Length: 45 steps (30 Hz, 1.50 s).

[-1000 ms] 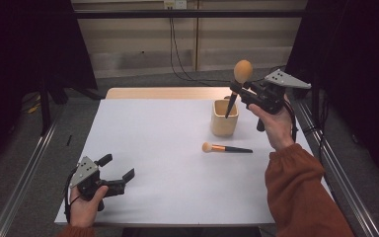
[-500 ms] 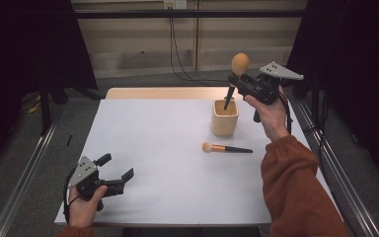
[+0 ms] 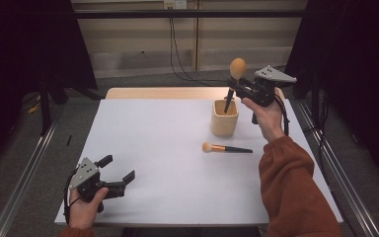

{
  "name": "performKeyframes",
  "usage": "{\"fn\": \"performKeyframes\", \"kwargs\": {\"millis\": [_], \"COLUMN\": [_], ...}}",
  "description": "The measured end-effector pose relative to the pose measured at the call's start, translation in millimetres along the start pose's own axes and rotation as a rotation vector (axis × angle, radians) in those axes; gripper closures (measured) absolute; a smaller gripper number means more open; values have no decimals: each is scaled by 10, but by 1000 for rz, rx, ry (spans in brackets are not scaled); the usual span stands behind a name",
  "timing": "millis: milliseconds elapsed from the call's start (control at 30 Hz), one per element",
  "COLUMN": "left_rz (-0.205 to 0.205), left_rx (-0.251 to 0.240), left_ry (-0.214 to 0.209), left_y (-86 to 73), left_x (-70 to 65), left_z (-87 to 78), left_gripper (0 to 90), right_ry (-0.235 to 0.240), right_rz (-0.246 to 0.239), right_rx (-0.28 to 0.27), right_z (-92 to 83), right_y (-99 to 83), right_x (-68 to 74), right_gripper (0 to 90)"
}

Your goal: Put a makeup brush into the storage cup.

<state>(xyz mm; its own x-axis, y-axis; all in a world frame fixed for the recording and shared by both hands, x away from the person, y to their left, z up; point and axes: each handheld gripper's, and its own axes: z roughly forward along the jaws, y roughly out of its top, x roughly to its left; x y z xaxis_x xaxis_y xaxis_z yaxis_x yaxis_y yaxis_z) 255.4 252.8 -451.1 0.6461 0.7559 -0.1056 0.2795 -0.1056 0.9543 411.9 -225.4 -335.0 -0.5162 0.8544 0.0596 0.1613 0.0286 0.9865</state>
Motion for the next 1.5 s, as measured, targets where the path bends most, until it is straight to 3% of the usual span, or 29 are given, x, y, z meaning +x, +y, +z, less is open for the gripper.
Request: {"fn": "performKeyframes", "kwargs": {"millis": [733, 1233, 1500], "left_rz": [9, 11, 16], "left_rx": [23, 23, 29], "left_ry": [11, 21, 18], "left_y": [-13, -13, -11], "left_x": [18, 33, 35], "left_z": [9, 30, 42], "left_gripper": [22, 27, 26], "right_ry": [-25, -21, -19], "right_rz": [-2, 62, 40], "right_rx": [82, 114, 144], "right_z": [64, 120, 169], "right_y": [-365, -605, -667], "right_x": [-134, -174, -164], "right_gripper": [669, 669, 668]}}
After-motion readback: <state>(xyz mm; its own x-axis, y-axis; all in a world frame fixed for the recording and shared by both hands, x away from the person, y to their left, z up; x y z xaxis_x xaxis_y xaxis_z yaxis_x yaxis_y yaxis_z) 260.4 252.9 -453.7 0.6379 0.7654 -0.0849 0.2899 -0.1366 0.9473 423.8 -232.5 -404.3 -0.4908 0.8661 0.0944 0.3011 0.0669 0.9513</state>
